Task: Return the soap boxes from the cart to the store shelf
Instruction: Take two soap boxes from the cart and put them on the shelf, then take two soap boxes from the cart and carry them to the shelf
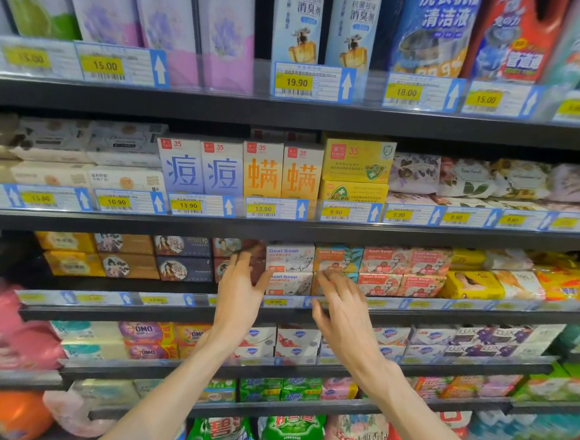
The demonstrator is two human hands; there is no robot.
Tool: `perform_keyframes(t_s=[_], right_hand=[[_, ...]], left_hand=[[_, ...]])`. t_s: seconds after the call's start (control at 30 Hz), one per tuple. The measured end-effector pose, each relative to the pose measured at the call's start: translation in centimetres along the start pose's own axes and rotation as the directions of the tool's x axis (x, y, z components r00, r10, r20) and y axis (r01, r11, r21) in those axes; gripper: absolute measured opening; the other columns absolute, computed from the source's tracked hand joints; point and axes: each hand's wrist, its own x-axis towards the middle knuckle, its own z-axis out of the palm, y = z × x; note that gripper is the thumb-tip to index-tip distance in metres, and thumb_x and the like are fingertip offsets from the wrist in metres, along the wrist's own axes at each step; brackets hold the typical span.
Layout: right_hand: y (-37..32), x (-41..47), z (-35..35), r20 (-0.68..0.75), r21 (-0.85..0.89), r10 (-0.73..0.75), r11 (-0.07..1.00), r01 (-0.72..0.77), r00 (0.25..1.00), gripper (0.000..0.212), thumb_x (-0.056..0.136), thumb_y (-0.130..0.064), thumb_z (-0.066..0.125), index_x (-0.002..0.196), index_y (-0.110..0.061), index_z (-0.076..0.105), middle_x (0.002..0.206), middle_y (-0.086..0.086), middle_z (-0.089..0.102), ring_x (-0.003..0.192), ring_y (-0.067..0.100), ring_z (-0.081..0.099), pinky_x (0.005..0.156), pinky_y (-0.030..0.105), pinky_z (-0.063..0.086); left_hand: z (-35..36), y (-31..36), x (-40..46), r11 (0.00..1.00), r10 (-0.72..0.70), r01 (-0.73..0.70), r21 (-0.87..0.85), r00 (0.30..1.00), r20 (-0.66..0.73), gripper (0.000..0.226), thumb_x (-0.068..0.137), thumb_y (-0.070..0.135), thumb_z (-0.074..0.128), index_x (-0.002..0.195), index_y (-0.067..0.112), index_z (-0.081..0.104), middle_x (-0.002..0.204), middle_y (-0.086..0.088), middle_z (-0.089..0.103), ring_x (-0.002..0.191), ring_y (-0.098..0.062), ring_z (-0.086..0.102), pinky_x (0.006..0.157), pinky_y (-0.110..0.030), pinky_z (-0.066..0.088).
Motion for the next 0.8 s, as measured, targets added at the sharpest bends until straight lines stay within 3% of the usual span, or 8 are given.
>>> perform_keyframes(t_s=[0.13, 0.23, 0.33, 0.43, 0.6, 0.8], right_hand=[[-1.3, -0.2, -1.1, -0.022, 0.108, -0.167, 0.980, 0.168, 0.986, 0.039, 0.094, -0.022, 0.061, 0.132, -0.020, 0.054, 0.136, -0.002, 0.056, 0.128, 0.017, 0.049, 0.105, 0.034, 0.042], [-3.2, 0.2, -0.8, 0.048, 0.179, -0.264, 0.951, 0.251, 0.963, 0.037, 0.098, -0.030, 0.054, 0.134, -0.023, 0.056, 0.135, -0.007, 0.060, 0.126, 0.011, 0.052, 0.103, 0.029, 0.045], [-5.6, -0.2, 0.4, 0.113, 0.293, -0.375, 0.897, 0.330, 0.920, 0.043, 0.101, -0.042, 0.043, 0.138, -0.024, 0.056, 0.138, -0.008, 0.059, 0.126, 0.009, 0.053, 0.106, 0.024, 0.041], [-8.8, -1.1, 1.8, 0.108, 0.416, -0.493, 0.811, 0.411, 0.863, 0.043, 0.099, -0.043, 0.046, 0.134, -0.023, 0.061, 0.135, -0.006, 0.061, 0.125, 0.010, 0.055, 0.108, 0.020, 0.036], [-16.5, -2.7, 4.3, 0.105, 0.539, -0.700, 0.637, 0.551, 0.706, 0.044, 0.096, -0.043, 0.050, 0.129, -0.016, 0.065, 0.129, 0.004, 0.066, 0.119, 0.021, 0.062, 0.099, 0.036, 0.052], [-29.7, -6.0, 4.4, 0.079, 0.635, -0.879, 0.409, 0.656, 0.471, 0.051, 0.089, -0.043, 0.054, 0.129, -0.012, 0.064, 0.129, 0.009, 0.066, 0.117, 0.027, 0.064, 0.098, 0.041, 0.053]], left_hand=[[-2.7, -0.3, -2.8, 0.981, 0.088, -0.084, 0.176, 0.996, -0.017, 0.041, 0.097, 0.034, 0.063, 0.136, 0.024, 0.054, 0.136, 0.007, 0.055, 0.128, -0.013, 0.051, 0.105, -0.036, 0.047], [-5.5, -1.0, -6.0, 0.945, 0.142, -0.125, 0.303, 0.989, -0.035, 0.038, 0.099, 0.036, 0.059, 0.136, 0.026, 0.053, 0.135, 0.011, 0.051, 0.130, -0.008, 0.044, 0.106, -0.031, 0.044], [-8.7, -2.6, -9.6, 0.907, 0.099, -0.058, 0.418, 0.992, -0.078, 0.041, 0.100, 0.036, 0.058, 0.138, 0.024, 0.052, 0.137, 0.008, 0.052, 0.131, -0.012, 0.046, 0.110, -0.034, 0.042], [-12.5, -4.5, -14.1, 0.863, 0.050, 0.021, 0.505, 0.991, -0.126, 0.046, 0.098, 0.043, 0.050, 0.137, 0.018, 0.056, 0.136, 0.002, 0.055, 0.131, -0.021, 0.050, 0.109, -0.040, 0.042], [-19.8, -6.1, -23.9, 0.726, -0.068, 0.228, 0.649, 0.963, -0.262, 0.049, 0.094, 0.044, 0.050, 0.133, 0.015, 0.057, 0.135, -0.001, 0.056, 0.130, -0.025, 0.051, 0.108, -0.042, 0.043], [-29.1, -8.1, -35.3, 0.524, -0.246, 0.499, 0.691, 0.865, -0.438, 0.056, 0.093, 0.048, 0.054, 0.137, 0.015, 0.056, 0.140, -0.005, 0.056, 0.132, -0.030, 0.050, 0.108, -0.045, 0.045]])
